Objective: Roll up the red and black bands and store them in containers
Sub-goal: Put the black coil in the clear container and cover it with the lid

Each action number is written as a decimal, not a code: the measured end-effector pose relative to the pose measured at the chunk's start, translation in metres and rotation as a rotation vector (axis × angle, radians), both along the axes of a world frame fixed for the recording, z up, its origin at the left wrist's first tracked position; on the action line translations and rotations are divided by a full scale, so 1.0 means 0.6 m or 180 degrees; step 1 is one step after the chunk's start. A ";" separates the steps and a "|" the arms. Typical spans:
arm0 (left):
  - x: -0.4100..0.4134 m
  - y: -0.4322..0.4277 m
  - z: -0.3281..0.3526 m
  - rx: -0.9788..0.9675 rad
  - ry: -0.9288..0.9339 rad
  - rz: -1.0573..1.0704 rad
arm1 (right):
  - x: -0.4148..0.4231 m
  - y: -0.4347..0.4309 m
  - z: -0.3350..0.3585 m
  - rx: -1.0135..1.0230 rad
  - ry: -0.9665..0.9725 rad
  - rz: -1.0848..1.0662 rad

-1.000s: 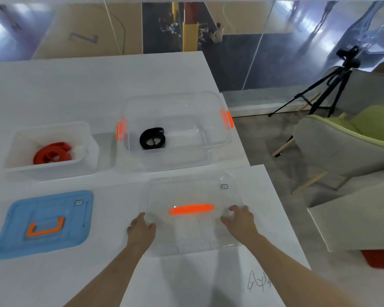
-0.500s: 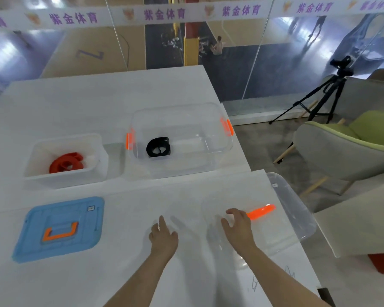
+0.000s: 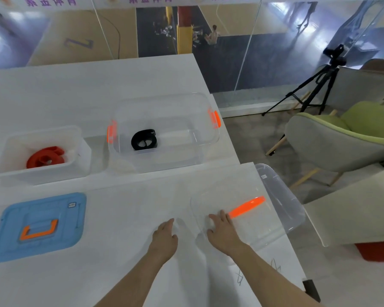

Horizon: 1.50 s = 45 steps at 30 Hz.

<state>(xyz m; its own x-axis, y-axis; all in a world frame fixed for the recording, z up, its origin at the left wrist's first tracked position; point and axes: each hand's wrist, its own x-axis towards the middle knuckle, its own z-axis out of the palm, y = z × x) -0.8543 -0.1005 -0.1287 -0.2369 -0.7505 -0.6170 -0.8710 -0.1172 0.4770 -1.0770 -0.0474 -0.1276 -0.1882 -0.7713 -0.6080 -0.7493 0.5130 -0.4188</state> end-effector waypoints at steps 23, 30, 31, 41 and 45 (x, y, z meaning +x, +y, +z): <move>-0.021 0.008 0.014 0.0210 -0.0052 0.1099 | -0.184 0.009 -0.004 -0.0240 0.0723 -0.0946; 0.013 -0.006 0.079 -0.0144 0.0382 0.1756 | -0.134 0.029 0.023 -0.0958 0.0424 -0.1354; 0.015 -0.002 0.091 -0.0280 0.0464 0.1776 | -0.131 0.032 0.032 -0.1150 0.0418 -0.1409; 0.047 -0.036 0.200 -0.1361 0.1154 0.1781 | -0.100 -0.024 0.143 -0.2568 -0.0108 -0.1719; 0.057 -0.115 0.253 -0.1642 0.1251 0.1795 | -0.097 -0.113 0.195 -0.2796 -0.0097 -0.1579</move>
